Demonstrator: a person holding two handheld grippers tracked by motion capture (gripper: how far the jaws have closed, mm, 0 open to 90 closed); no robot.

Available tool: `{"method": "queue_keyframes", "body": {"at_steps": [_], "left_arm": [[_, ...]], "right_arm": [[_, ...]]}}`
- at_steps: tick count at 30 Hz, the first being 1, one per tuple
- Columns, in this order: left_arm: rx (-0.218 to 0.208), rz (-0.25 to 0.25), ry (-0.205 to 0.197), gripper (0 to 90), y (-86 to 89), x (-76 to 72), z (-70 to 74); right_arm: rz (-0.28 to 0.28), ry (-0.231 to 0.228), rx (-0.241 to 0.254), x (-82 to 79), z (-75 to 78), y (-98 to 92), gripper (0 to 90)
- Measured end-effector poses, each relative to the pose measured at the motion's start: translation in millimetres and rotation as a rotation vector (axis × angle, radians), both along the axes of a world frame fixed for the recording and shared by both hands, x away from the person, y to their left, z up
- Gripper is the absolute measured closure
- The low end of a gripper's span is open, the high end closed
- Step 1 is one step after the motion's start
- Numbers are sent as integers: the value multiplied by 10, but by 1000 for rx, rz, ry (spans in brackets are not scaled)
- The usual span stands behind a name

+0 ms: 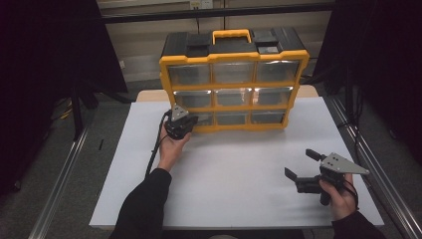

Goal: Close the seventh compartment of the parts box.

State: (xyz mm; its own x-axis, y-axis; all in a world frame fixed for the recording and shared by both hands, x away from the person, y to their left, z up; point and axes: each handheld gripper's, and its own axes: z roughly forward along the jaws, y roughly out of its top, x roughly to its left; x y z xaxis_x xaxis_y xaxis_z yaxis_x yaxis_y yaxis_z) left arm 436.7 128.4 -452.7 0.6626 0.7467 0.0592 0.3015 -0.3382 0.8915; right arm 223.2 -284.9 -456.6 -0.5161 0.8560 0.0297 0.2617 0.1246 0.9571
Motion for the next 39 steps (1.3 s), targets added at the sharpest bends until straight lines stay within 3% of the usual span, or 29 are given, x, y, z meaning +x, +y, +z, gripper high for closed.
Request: {"method": "queue_keyframes", "body": {"at_steps": [9,17,19,22,25,27,28,30,33,34,37,38,39], "left_arm": [[-17,-10,6,900,-14,25,-22],[-7,-1,6,900,-17,15,-24],[-30,0,18,875,-34,0,-32],[-12,-20,19,862,-38,-20,-21],[-23,-28,18,829,-23,-25,-19],[-24,-21,37,766,1,-27,-21],[-46,-26,36,703,10,-25,-37],[-66,-35,45,673,25,-45,-64],[-46,-26,35,567,37,-85,-79],[-68,-30,41,535,34,-94,-88],[-52,5,56,357,36,-116,-84],[-91,1,59,314,28,-117,-92],[-70,1,56,306,37,-128,-79]], "right_arm": [[2,4,1,5,1,3,5],[0,-1,-2,1,4,7,5],[0,1,-4,1,5,16,5],[2,-3,-12,-5,8,30,5],[2,-1,-10,2,5,32,6],[2,-1,-9,5,4,32,6],[3,-2,-10,3,5,32,6],[5,-2,-10,2,5,32,6],[2,-1,-7,1,5,28,6],[1,-1,-7,2,5,29,6],[1,-1,-8,4,6,34,6],[1,-2,-7,5,7,34,6],[-1,-4,-8,5,7,32,6]]}}
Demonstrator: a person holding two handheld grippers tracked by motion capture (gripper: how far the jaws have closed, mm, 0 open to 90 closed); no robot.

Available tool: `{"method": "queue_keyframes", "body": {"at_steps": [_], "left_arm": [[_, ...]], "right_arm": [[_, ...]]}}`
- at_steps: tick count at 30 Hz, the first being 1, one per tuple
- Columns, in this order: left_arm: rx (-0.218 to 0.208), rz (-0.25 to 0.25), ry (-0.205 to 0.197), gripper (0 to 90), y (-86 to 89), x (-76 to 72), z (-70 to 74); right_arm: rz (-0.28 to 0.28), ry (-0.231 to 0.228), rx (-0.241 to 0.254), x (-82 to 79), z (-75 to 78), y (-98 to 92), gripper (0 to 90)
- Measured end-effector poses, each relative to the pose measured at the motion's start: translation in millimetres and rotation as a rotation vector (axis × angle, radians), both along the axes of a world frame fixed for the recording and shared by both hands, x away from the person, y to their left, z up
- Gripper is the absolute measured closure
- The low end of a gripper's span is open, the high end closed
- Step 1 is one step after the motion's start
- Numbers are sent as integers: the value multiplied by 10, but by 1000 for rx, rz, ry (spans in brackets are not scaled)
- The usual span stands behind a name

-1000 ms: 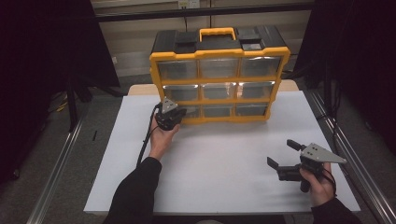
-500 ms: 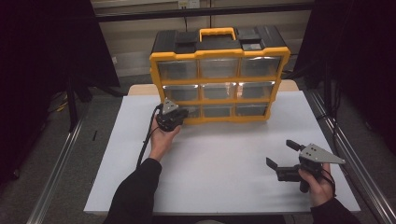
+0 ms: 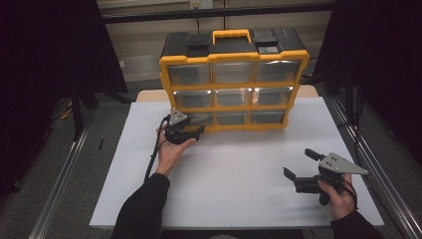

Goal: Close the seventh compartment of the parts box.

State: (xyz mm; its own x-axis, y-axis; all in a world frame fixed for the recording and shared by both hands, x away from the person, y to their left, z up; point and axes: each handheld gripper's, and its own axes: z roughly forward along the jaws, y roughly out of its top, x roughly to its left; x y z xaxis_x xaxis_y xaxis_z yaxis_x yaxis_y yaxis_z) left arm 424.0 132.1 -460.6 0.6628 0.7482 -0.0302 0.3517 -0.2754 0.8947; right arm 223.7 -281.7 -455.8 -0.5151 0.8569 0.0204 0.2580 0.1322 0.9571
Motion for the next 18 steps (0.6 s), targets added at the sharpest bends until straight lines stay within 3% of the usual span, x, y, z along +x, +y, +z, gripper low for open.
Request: {"method": "queue_keyframes", "body": {"at_steps": [2,3,6,7,8,10,12,18], "left_arm": [[-17,5,-2,252,-12,-19,12],[0,7,1,221,-9,-30,29],[4,20,-3,120,-7,-48,55],[5,16,12,98,9,-53,65],[-36,27,26,82,-5,-61,63],[-30,24,27,59,13,-80,73],[5,12,22,51,52,-108,97],[-36,-2,-18,43,162,-196,133]], "right_arm": [[1,1,2,0,-1,-1,6],[0,1,2,0,-1,-1,6],[1,2,2,-2,-1,-2,6],[-1,3,3,-4,0,-1,6],[-1,2,2,-4,0,-3,6],[2,2,3,-2,-1,-2,6],[4,1,2,3,-2,-1,7],[2,4,1,15,-3,7,6]]}}
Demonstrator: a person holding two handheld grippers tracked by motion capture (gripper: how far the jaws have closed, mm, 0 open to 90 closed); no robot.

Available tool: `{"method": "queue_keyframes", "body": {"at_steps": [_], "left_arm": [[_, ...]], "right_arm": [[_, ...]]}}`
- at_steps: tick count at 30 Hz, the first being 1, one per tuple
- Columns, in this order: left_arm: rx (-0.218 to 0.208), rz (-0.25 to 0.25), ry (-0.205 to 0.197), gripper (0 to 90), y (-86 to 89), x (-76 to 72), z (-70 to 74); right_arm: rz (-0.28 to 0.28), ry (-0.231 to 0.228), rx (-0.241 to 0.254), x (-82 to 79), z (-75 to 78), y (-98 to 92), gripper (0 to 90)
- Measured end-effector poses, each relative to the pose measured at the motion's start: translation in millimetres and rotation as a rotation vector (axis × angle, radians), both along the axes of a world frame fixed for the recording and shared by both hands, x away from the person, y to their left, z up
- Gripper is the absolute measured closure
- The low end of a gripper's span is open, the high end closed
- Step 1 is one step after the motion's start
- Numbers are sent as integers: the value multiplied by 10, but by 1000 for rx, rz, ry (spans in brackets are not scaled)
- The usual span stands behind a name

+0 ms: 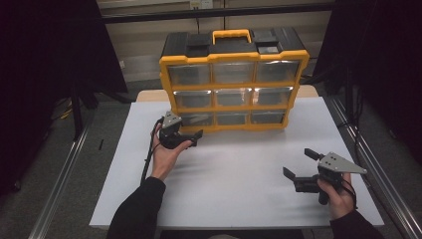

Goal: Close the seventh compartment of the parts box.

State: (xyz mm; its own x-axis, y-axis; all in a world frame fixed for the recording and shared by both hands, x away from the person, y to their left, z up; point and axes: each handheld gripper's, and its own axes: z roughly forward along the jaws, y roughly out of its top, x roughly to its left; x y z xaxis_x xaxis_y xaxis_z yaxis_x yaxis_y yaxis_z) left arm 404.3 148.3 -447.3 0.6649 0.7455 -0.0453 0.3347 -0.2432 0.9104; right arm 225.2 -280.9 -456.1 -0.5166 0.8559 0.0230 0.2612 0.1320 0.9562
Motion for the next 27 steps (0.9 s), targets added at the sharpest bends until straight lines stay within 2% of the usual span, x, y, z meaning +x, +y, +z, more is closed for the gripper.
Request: {"method": "queue_keyframes", "body": {"at_steps": [2,3,4,6,7,8,9,10,11,13,14,16,18,20,21,22,23,25,27], "left_arm": [[-3,2,-2,41,28,-19,2],[11,0,3,40,35,-37,8],[7,-14,-5,40,43,-51,3],[13,-10,-22,42,50,-101,6],[-1,-18,-21,42,41,-125,5],[13,-17,-37,42,44,-150,17],[7,-15,-58,42,40,-179,23],[-1,-19,-63,42,30,-207,29],[18,-29,-67,42,28,-222,39],[14,-46,-56,38,10,-267,50],[9,-54,-73,38,6,-288,53],[-5,-52,-82,40,-8,-338,62],[5,-68,-93,40,-4,-375,71],[7,-71,-92,40,-9,-420,72],[0,-73,-80,41,-2,-442,71],[-28,-74,-51,43,-5,-464,63],[-24,-80,-46,45,7,-480,57],[1,-77,-66,47,28,-514,39],[-27,-70,-49,46,57,-544,13]], "right_arm": [[-3,0,5,-2,1,-2,6],[-5,0,4,1,0,-3,6],[-8,3,4,2,0,-2,6],[-1,1,5,4,3,2,6],[0,1,3,5,3,4,6],[2,1,3,6,2,9,6],[3,1,2,7,2,10,6],[3,1,3,7,2,10,6],[2,1,3,5,3,9,6],[1,0,2,3,4,6,6],[0,0,2,4,3,5,6],[0,0,1,3,3,6,6],[1,-1,2,-1,4,6,6],[0,-1,2,-1,5,5,6],[1,-1,2,-1,5,6,6],[4,-1,0,0,5,8,6],[6,-1,0,1,5,9,6],[7,-1,1,-1,5,8,6],[5,0,3,-1,5,6,6]]}}
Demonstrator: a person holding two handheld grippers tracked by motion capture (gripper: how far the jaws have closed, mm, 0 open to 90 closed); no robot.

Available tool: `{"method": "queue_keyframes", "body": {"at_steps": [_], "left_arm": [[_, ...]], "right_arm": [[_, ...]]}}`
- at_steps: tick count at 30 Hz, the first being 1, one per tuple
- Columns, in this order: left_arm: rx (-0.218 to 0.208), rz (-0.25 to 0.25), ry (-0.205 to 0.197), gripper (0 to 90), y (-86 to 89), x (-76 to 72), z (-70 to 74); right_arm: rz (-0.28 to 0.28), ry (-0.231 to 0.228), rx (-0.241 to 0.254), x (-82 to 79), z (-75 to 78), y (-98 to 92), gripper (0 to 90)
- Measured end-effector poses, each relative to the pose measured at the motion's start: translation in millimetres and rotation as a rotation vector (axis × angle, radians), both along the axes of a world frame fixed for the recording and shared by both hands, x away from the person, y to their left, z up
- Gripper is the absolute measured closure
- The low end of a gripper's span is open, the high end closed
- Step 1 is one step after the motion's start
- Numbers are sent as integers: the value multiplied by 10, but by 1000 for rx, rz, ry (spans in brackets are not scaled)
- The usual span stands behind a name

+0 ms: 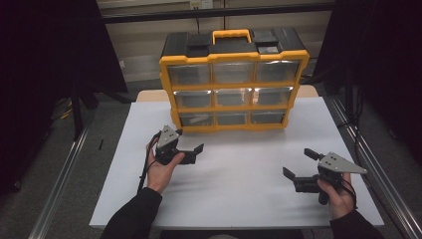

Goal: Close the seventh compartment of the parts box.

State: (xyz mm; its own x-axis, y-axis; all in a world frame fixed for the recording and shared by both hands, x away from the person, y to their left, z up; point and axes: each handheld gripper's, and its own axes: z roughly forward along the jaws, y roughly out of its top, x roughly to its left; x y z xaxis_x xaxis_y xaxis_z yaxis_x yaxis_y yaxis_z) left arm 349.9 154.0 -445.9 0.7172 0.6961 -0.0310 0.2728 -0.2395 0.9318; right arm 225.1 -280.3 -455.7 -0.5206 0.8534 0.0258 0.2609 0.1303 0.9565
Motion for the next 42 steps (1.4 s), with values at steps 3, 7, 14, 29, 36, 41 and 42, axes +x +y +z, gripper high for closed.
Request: {"method": "queue_keyframes", "body": {"at_steps": [3,7,14,29,36,41,42], "left_arm": [[-3,11,0,46,53,-52,-21],[6,18,-12,45,99,-139,-25],[-20,56,-45,44,204,-291,-24],[-106,102,-82,38,484,-554,-6],[-142,115,-93,39,582,-701,19],[-125,114,-100,39,651,-774,19],[-131,117,-93,39,648,-785,16]], "right_arm": [[0,0,1,1,-1,-1,6],[1,0,1,5,0,2,6],[2,0,2,6,0,3,6],[5,-2,-2,14,1,8,6],[7,-6,-3,10,5,12,6],[8,-4,-5,9,4,14,6],[7,-4,-5,10,4,13,6]]}}
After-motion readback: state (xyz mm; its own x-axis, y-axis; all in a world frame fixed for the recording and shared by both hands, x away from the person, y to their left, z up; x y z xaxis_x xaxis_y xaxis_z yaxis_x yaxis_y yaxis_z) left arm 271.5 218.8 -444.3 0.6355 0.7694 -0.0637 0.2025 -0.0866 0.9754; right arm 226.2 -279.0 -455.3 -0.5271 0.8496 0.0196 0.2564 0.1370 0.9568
